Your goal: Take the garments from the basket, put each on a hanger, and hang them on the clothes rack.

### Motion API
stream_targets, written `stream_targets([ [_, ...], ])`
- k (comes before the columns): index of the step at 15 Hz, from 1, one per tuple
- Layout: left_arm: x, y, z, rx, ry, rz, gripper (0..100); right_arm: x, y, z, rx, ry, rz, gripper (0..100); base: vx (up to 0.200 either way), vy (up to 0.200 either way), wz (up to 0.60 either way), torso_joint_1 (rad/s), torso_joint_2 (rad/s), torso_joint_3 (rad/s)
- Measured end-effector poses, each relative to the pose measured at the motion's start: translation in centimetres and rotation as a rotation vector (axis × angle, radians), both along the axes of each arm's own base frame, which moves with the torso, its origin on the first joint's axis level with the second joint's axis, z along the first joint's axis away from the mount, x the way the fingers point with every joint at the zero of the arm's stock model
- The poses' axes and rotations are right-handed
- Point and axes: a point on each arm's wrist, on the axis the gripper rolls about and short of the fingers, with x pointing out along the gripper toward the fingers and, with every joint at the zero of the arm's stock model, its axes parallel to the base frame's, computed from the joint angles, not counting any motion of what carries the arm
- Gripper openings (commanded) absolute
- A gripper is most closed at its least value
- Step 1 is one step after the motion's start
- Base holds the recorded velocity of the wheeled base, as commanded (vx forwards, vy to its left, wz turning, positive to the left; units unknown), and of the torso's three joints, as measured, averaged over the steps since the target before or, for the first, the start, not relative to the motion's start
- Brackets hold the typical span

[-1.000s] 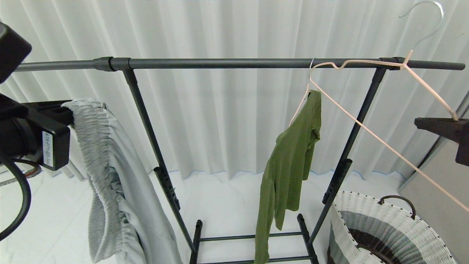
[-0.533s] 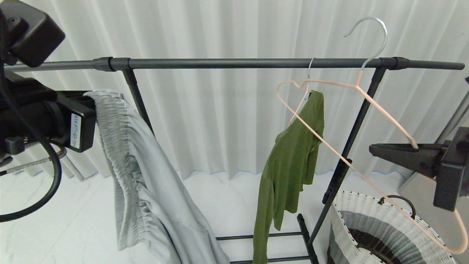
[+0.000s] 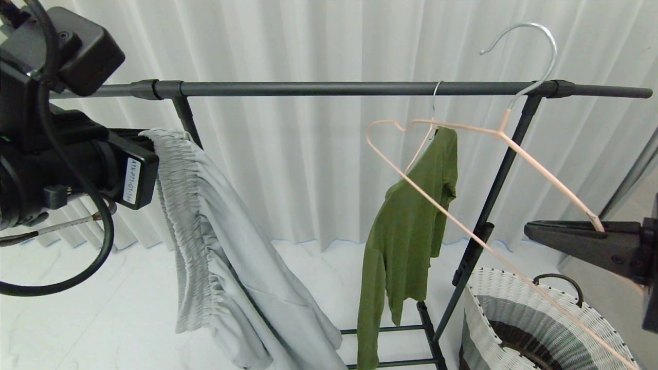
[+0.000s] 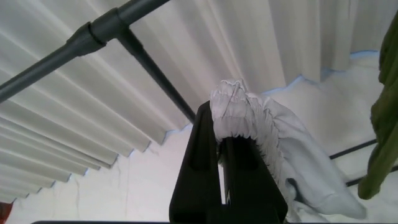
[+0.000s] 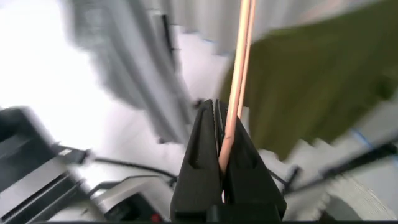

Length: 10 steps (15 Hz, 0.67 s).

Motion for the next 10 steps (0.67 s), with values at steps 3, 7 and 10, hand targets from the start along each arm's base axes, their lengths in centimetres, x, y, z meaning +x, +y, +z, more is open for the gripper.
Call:
stream_targets([
  [3,0.6,-0.8,0.1,-0.001,0.008,-0.022,0,-0.8,-0.2,-0.1,-0.014,-0.009,0.111,0,0.0,0.0,0.0,0.0,0.0,0.0],
  [7,1.8,-2.3,-0.2,-0.089,0.043,-0.033,0,-1.8,0.5,-0.6,-0.03,0.02,0.257,0,0.0,0.0,0.0,0.0,0.0,0.0],
  [10,2.8,-3.1,-0.4,-0.13,0.066,-0.029,0,-2.8,1.6,-1.2,-0.052,0.045,0.357,0,0.0,0.0,0.0,0.0,0.0,0.0],
])
